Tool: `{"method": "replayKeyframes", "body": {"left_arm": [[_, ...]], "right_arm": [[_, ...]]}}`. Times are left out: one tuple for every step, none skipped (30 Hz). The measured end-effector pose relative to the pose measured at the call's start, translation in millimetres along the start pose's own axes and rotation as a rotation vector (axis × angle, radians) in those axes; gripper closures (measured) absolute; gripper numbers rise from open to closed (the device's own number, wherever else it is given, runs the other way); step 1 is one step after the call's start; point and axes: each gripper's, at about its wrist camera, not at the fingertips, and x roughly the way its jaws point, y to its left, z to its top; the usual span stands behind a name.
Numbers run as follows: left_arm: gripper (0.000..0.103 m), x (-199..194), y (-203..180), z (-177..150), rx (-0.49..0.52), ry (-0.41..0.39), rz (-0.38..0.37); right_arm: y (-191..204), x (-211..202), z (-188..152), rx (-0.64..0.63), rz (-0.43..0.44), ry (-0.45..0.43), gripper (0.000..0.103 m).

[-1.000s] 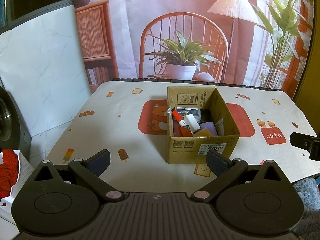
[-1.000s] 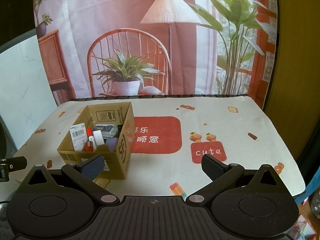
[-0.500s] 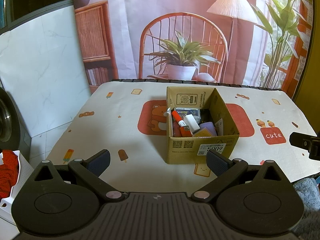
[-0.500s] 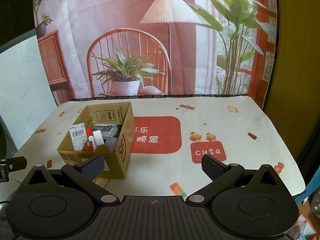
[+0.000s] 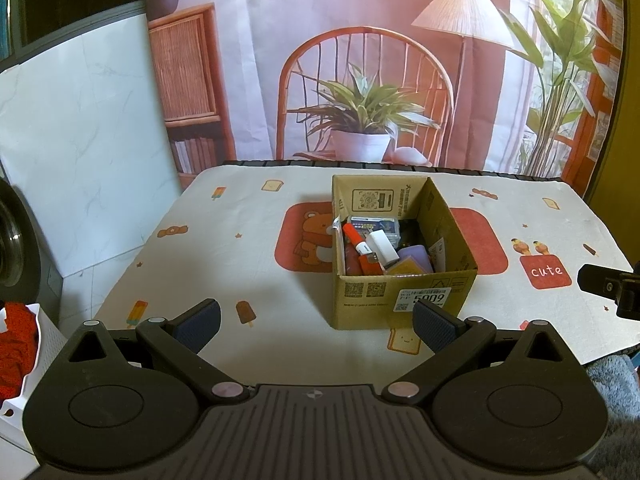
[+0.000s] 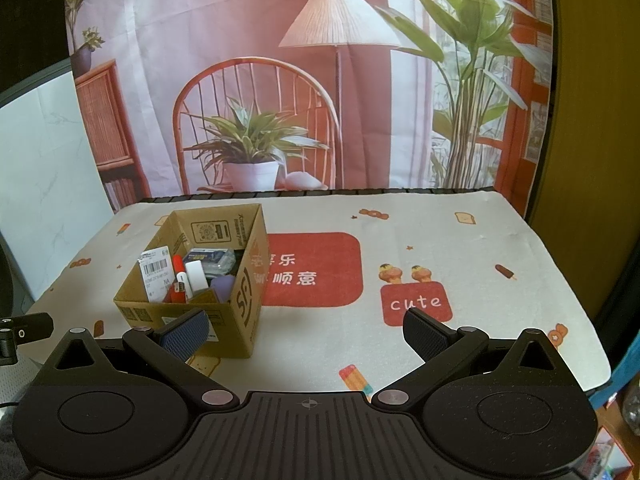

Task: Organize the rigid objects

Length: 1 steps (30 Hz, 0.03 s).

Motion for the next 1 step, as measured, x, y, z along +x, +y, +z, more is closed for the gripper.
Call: {"method": "replayKeyframes", "body": {"left_arm": [[0.0,0.2,0.1,0.1,0.0,0.0,0.0]], "right_arm": [[0.0,0.0,0.0,0.0,0.0,0.0,0.0]]}}
